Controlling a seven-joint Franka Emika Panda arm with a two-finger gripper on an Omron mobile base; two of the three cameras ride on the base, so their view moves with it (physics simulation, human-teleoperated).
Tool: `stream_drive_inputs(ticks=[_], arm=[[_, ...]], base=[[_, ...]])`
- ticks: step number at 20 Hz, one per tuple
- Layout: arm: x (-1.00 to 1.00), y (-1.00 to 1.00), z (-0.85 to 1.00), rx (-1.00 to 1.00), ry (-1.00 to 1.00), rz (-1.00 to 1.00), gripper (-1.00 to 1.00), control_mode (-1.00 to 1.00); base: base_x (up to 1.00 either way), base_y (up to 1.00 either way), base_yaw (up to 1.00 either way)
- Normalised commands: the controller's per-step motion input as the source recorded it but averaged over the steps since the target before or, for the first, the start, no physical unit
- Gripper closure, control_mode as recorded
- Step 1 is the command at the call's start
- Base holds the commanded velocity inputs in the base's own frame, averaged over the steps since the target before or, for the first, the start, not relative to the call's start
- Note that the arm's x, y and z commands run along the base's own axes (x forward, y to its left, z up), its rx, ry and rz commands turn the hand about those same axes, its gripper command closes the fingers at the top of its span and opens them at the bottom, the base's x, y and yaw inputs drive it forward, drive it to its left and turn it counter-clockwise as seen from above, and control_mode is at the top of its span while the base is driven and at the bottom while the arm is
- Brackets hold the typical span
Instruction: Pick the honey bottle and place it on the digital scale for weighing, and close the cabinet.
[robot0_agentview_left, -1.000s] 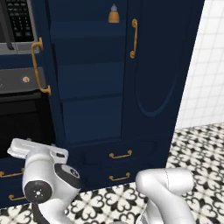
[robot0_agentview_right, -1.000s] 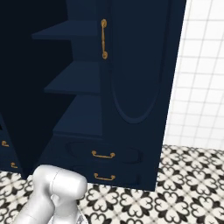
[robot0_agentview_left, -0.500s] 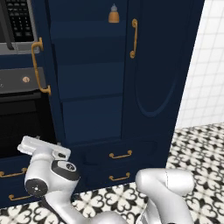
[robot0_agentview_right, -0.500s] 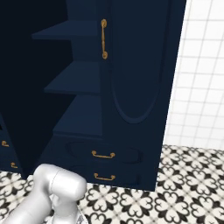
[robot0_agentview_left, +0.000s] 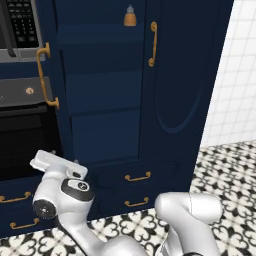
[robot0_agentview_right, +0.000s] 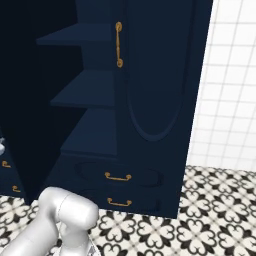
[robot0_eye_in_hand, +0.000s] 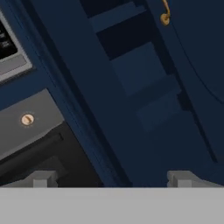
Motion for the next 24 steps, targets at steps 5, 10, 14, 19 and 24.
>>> stream_drive_inputs(ticks=[5, 10, 14, 19, 24], arm=[[-0.06, -0.14, -0.15, 0.00, -0.07, -0.16, -1.00, -1.00], [-0.72, 0.92, -0.16, 0.00, -0.23, -0.17, -1.00, -1.00], [0.13, 0.99, -0.13, 0.04, -0.14, -0.19, -1.00, -1.00], [1.00, 0.56, -0.17, 0.04, 0.01, -0.14, -1.00, -1.00], [1.00, 0.00, -0.36, 0.11, 0.08, -0.14, -1.00, -1.00]], base=[[0.00, 0.00, 0.00], [0.00, 0.00, 0.00], [0.00, 0.00, 0.00], [0.00, 0.00, 0.00], [0.00, 0.00, 0.00]])
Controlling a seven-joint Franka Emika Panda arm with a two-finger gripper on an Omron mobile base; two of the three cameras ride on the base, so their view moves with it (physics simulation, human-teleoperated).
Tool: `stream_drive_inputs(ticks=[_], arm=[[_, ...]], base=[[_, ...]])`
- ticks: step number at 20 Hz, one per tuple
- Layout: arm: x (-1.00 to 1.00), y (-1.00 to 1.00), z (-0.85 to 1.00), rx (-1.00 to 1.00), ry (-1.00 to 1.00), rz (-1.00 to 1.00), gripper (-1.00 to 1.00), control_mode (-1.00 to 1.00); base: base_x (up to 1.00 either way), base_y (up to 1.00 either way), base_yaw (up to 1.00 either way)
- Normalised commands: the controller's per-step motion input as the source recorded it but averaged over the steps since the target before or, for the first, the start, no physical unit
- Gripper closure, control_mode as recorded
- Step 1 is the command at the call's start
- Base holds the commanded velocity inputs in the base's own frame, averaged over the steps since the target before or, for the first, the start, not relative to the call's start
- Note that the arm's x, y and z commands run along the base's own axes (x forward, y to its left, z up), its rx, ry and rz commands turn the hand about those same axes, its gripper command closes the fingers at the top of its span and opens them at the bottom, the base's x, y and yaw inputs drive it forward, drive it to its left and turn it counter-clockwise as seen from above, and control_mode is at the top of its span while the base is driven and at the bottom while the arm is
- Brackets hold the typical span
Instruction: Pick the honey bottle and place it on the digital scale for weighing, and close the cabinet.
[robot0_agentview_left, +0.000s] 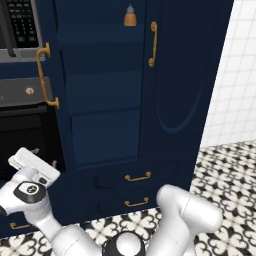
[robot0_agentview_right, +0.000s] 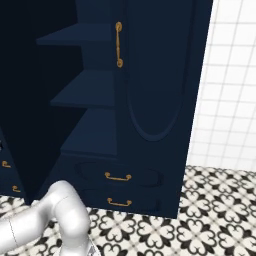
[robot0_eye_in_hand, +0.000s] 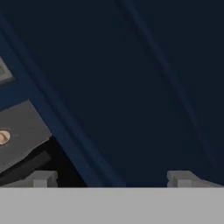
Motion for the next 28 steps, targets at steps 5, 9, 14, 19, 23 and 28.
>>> stream_drive_inputs(ticks=[5, 9, 14, 19, 23, 28], arm=[[0.49, -0.49, -0.21, 0.09, 0.01, -0.17, -1.00, -1.00], [0.26, -0.74, -0.02, 0.06, 0.00, -0.17, -1.00, -1.00], [0.13, -0.81, 0.00, 0.05, -0.01, -0.17, -1.00, -1.00], [0.15, -1.00, 0.00, 0.08, 0.00, -0.15, -1.00, -1.00], [0.44, -1.00, -0.01, 0.09, -0.01, -0.10, -1.00, -1.00], [0.57, -1.00, -0.06, 0.07, -0.04, -0.07, -1.00, -1.00]], base=[[0.00, 0.00, 0.00], [0.00, 0.00, 0.00], [0.00, 0.00, 0.00], [0.00, 0.00, 0.00], [0.00, 0.00, 0.00], [0.00, 0.00, 0.00]])
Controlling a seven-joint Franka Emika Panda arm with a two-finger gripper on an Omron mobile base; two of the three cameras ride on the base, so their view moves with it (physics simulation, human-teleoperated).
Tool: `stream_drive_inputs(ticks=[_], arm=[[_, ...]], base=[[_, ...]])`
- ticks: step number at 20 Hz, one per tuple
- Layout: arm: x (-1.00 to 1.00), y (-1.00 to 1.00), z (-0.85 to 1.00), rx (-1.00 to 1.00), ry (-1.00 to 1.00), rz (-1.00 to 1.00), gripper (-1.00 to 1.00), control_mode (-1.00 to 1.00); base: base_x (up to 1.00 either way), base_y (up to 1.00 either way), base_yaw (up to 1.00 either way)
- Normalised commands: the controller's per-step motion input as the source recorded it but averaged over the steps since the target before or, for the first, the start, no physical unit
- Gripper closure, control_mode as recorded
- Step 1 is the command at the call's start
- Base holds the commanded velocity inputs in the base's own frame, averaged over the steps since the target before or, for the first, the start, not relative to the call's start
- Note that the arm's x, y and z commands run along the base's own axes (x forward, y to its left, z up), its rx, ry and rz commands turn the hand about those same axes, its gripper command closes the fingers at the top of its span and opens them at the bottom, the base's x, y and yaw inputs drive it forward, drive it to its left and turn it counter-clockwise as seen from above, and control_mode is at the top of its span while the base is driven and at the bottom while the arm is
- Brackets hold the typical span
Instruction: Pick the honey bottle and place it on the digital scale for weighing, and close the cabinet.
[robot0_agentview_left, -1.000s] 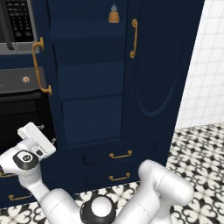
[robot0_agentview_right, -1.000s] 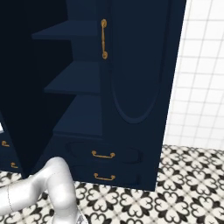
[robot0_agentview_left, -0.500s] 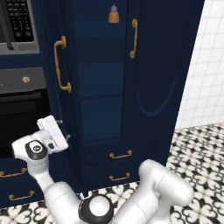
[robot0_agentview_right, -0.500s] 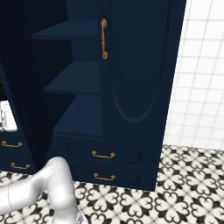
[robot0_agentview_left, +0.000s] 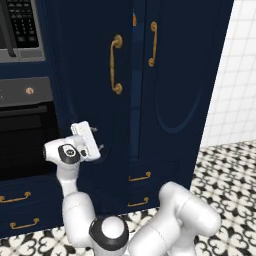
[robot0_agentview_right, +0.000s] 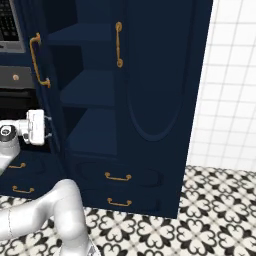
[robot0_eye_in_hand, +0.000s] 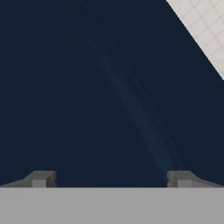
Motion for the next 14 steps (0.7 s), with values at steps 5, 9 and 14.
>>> stream_drive_inputs(ticks=[5, 9, 14], arm=[[0.92, -0.93, -0.17, 0.06, -0.01, -0.02, -1.00, -1.00], [0.95, -0.86, -0.12, 0.09, -0.06, 0.00, -1.00, -1.00], [0.84, -0.89, -0.06, 0.16, -0.01, 0.14, -1.00, -1.00]], base=[[0.00, 0.00, 0.00], [0.00, 0.00, 0.00], [0.00, 0.00, 0.00]])
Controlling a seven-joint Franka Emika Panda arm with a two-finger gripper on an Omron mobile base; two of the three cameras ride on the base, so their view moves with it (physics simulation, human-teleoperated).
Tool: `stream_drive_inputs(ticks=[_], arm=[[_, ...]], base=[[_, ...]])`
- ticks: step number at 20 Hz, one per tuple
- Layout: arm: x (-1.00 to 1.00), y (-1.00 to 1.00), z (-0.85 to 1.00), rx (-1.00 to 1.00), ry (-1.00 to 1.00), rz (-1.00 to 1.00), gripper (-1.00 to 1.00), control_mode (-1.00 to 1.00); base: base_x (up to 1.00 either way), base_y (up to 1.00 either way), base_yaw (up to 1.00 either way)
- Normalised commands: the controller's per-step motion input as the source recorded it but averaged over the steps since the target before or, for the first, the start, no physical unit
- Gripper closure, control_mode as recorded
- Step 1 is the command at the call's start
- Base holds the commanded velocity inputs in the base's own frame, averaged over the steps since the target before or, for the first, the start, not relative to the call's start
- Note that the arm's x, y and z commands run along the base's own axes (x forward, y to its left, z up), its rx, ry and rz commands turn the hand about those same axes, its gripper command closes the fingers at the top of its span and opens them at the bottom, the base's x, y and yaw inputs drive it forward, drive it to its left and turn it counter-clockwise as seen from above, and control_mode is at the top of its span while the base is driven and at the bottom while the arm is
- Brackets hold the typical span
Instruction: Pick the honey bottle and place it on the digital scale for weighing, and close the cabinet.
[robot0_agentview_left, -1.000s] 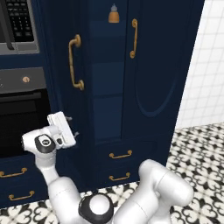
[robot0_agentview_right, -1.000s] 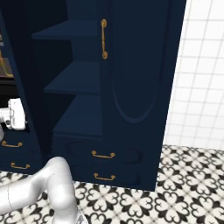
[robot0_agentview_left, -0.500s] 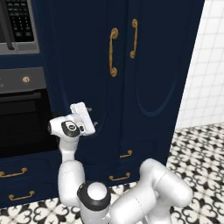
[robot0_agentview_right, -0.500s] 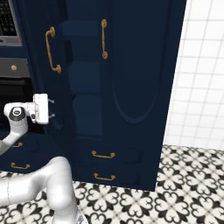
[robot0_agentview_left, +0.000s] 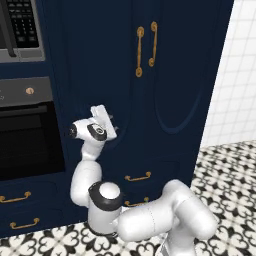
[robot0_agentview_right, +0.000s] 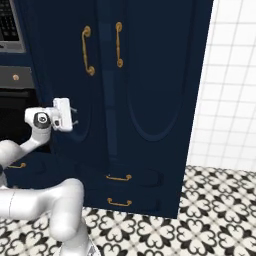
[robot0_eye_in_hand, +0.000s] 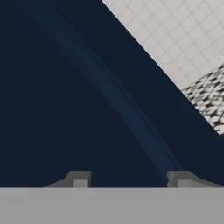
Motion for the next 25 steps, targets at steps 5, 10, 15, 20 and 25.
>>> stream_drive_inputs(ticks=[5, 10, 15, 20, 25], arm=[[0.83, -0.86, -0.24, 0.14, -0.01, 0.22, -1.00, -1.00], [0.94, -0.85, -0.44, 0.11, -0.08, 0.30, -1.00, -1.00], [0.84, -0.78, -0.20, 0.13, -0.03, 0.27, -1.00, -1.00], [0.74, -0.67, -0.16, 0.12, -0.01, 0.26, -1.00, -1.00], [0.83, -0.43, 0.00, 0.12, 0.01, 0.17, -1.00, -1.00]], base=[[0.00, 0.00, 0.00], [0.00, 0.00, 0.00], [0.00, 0.00, 0.00], [0.00, 0.00, 0.00], [0.00, 0.00, 0.00]])
